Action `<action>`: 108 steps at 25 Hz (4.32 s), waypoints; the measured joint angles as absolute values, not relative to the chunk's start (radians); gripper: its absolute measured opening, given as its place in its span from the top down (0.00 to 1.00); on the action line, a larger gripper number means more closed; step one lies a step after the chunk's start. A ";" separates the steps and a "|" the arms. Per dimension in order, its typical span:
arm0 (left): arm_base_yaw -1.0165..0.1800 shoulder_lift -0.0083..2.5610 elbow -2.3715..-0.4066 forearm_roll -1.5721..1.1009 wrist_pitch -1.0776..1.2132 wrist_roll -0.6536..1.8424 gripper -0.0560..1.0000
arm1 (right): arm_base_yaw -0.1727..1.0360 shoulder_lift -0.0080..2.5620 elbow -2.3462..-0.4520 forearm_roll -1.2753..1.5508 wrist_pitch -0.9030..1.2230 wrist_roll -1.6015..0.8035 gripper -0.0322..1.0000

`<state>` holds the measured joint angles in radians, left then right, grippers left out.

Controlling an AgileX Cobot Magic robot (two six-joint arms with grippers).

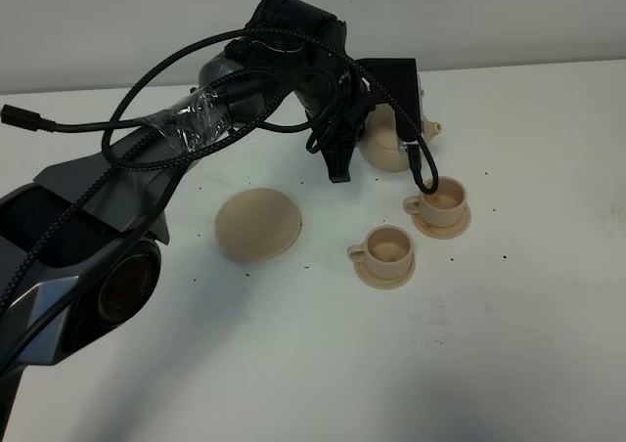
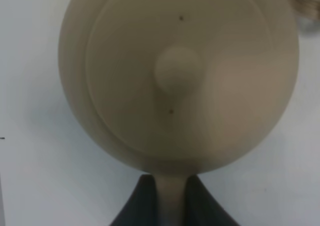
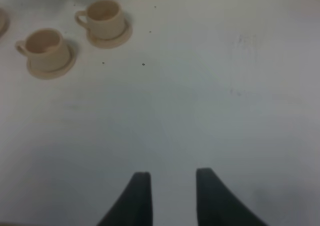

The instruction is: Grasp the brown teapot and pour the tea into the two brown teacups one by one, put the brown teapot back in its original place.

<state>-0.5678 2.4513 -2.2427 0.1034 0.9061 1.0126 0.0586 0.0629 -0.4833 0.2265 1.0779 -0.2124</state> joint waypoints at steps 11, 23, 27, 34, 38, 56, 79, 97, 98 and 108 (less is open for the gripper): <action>-0.568 2.451 -2.243 0.115 0.906 1.089 0.83 | 0.059 0.063 -0.483 0.227 1.078 -0.212 0.74; -0.583 2.451 -2.243 0.174 0.903 1.242 0.83 | 0.059 0.063 -0.483 0.227 1.078 -0.212 0.74; -0.587 2.451 -2.243 0.174 0.880 1.287 0.83 | 0.059 0.063 -0.483 0.227 1.078 -0.212 0.74; -0.611 2.451 -2.243 0.243 0.827 1.305 0.83 | 0.059 0.063 -0.483 0.227 1.078 -0.212 0.74; -0.622 2.451 -2.243 0.271 0.818 1.324 0.83 | 0.059 0.063 -0.483 0.227 1.078 -0.212 0.74; -0.626 2.451 -2.243 0.285 0.840 1.476 0.83 | 0.059 0.063 -0.483 0.227 1.078 -0.211 0.74; -0.666 2.451 -2.243 0.387 0.829 1.497 0.83 | 0.059 0.063 -0.483 0.227 1.078 -0.210 0.74; -0.699 2.478 -2.243 0.493 0.826 1.441 0.83 | 0.059 0.063 -0.483 0.227 1.078 -0.210 0.74; -0.699 2.478 -2.243 0.495 0.821 1.441 0.83 | 0.059 0.063 -0.483 0.227 1.078 -0.210 0.74; -0.700 2.478 -2.243 0.521 0.796 1.415 0.83 | 0.059 0.063 -0.483 0.227 1.078 -0.210 0.74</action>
